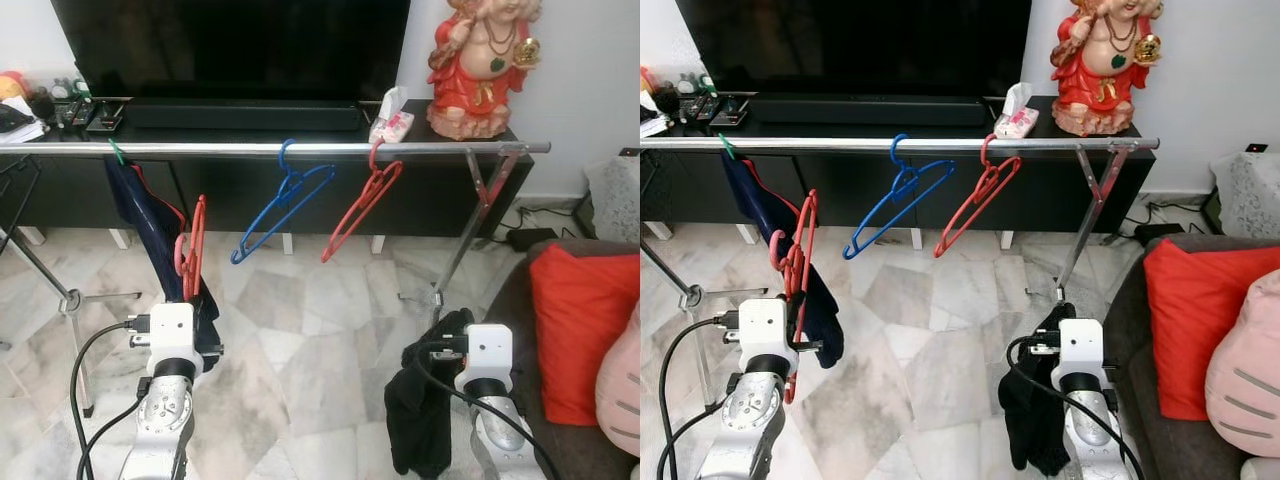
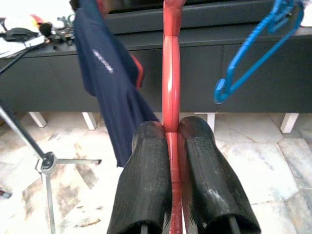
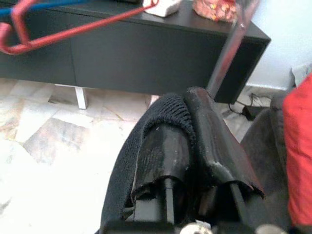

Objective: Hang hanger

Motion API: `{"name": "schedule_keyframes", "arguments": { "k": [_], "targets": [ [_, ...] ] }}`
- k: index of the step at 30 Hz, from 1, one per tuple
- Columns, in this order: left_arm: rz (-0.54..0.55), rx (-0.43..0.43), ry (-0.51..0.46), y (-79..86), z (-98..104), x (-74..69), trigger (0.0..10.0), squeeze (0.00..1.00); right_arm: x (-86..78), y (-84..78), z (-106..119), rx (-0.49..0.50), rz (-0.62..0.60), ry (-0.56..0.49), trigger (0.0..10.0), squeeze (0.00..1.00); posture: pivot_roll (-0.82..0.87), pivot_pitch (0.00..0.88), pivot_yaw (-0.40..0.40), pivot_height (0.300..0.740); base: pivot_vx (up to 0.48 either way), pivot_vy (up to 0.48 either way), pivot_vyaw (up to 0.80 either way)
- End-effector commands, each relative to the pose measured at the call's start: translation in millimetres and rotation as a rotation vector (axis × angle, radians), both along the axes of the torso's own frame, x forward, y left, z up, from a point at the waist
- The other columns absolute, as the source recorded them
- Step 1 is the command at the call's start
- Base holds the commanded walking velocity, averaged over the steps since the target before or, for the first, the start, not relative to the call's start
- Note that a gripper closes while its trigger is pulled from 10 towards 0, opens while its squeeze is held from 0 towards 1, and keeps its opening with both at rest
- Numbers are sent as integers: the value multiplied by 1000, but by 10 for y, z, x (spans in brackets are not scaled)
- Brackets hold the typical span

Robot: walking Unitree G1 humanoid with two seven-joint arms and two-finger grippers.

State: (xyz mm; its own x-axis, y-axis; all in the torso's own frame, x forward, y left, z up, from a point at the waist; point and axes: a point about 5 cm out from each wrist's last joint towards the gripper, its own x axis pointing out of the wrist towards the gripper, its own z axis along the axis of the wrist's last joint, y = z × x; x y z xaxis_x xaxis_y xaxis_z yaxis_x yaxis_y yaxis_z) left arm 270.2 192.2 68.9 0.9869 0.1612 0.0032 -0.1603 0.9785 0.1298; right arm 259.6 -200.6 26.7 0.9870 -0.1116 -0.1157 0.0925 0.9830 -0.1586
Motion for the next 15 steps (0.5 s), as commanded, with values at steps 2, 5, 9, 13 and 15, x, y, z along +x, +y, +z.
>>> {"name": "schedule_keyframes", "arguments": {
  "k": [2, 5, 9, 13, 15],
  "targets": [
    [3, -4, -22, 24, 58, 1, 10000, 0, 70, 24, 123, 13, 4, -58, 10000, 0, -104, 0, -22, 740, 0, 326, 0],
    [3, -3, -22, 26, 60, 1, 10000, 0, 73, 42, 121, 15, 9, -59, 10000, 0, -102, 0, -19, 740, 0, 326, 0],
    [1, -3, -21, 28, 61, 0, 10000, 0, 73, 50, 117, 22, 8, -58, 10000, 0, -99, 0, -17, 740, 0, 322, 0],
    [-1, -3, -23, 22, 69, 7, 10000, 0, 75, 52, 117, 25, 7, -58, 10000, 0, -99, 0, -17, 740, 0, 322, 0],
    [-3, -1, -24, 27, 72, 6, 10000, 0, 77, 53, 117, 24, 5, -58, 10000, 0, -97, 0, -15, 740, 0, 322, 0]
  ]
}}
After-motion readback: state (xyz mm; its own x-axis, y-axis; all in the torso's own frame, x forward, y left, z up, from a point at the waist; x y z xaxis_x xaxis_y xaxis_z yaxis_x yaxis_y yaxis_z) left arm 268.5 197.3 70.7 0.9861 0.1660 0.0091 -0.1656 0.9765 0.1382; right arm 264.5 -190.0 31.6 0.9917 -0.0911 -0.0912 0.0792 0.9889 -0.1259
